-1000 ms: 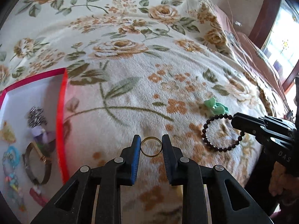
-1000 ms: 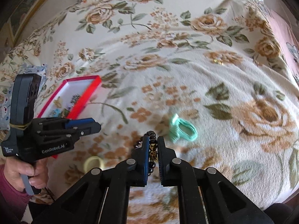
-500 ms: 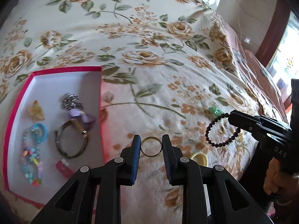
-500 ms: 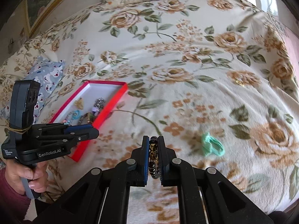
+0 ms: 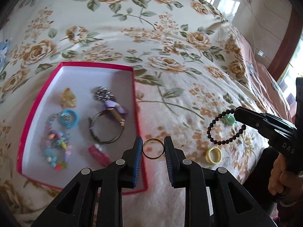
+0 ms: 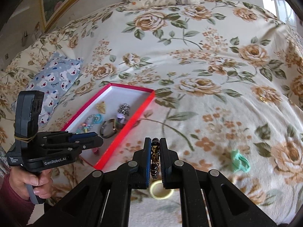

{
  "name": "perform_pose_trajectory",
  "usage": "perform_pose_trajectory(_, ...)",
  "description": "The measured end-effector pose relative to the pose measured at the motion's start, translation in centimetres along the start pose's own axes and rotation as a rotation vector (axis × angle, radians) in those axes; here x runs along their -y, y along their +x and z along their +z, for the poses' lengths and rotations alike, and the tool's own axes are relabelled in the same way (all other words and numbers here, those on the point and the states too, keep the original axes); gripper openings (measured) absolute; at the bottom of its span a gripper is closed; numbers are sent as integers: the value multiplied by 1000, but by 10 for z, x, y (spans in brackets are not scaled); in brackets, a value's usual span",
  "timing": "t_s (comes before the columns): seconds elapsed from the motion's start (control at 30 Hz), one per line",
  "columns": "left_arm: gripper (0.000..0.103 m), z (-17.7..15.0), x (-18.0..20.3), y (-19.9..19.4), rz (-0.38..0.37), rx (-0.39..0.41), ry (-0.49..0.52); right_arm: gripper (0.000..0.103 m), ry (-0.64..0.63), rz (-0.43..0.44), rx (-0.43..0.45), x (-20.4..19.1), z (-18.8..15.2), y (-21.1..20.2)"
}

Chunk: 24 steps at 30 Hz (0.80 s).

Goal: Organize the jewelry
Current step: 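Carry the ring and black bracelet into the box while both tools open to release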

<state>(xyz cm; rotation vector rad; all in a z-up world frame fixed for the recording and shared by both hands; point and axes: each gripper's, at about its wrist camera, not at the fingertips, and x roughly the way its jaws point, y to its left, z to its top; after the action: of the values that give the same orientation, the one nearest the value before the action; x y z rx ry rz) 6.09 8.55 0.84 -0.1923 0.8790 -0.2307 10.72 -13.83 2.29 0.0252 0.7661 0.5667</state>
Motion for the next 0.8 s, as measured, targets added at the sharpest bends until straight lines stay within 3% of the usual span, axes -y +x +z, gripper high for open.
perform_pose_trajectory(0.5,22,-14,-56,-43,103,62,-97,8,-82,143,-32,-64,17,34)
perform_pose_trajectory(0.8,22,-21,-83,-51,140,70,-147,8,-144,220,-61,-111,21,60)
